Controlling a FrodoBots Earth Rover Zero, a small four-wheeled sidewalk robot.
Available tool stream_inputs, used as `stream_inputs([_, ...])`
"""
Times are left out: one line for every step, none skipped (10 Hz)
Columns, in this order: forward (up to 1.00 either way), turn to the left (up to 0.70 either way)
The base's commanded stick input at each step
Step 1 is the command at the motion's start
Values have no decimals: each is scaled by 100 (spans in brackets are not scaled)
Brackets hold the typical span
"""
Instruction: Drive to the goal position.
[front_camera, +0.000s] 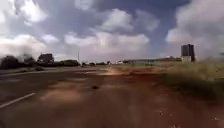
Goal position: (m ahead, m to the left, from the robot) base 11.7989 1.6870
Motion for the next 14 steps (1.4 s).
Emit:
stream_inputs([100, 0])
stream_inputs([100, 0])
stream_inputs([100, 0])
stream_inputs([100, 0])
stream_inputs([100, 0])
stream_inputs([100, 0])
stream_inputs([100, 0])
stream_inputs([100, 0])
stream_inputs([100, 0])
stream_inputs([100, 0])
stream_inputs([100, 0])
stream_inputs([100, 0])
stream_inputs([100, 0])
stream_inputs([100, 0])
